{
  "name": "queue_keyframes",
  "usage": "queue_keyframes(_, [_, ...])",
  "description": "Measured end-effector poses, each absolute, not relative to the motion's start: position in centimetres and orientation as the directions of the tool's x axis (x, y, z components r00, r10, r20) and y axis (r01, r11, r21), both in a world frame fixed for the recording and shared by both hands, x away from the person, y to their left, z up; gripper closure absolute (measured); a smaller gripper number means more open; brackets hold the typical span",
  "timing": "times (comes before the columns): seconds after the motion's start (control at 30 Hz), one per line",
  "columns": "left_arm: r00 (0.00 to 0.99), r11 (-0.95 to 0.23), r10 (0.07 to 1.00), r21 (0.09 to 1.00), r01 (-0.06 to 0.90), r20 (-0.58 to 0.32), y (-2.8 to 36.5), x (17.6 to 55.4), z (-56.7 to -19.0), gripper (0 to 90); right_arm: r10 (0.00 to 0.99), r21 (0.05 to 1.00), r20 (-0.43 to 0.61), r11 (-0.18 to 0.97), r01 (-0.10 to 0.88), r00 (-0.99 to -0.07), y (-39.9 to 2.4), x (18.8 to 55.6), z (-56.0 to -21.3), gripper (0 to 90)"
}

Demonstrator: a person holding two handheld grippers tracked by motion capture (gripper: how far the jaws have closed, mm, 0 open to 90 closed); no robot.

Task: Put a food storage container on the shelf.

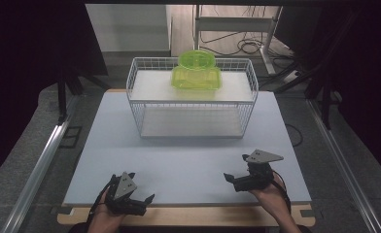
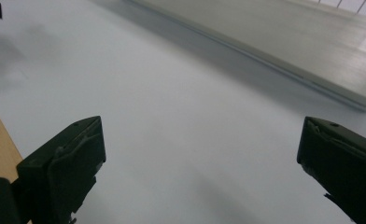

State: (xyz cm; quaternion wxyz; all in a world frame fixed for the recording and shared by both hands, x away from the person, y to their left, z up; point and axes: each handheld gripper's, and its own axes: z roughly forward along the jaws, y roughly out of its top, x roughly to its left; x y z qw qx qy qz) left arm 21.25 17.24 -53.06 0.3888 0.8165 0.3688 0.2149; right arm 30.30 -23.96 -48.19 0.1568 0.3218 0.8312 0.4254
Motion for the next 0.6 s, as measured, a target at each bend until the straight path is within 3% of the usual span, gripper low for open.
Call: queue_keyframes(0.6, [0.643, -0.432, 0.763, 0.791, 0.434, 0.065, 17.2, 21.4, -53.2, 2.4, 0.674, 0.708, -0.028, 0.535, 0.461, -0.739, -24.6, 29.6, -51.2, 1.6])
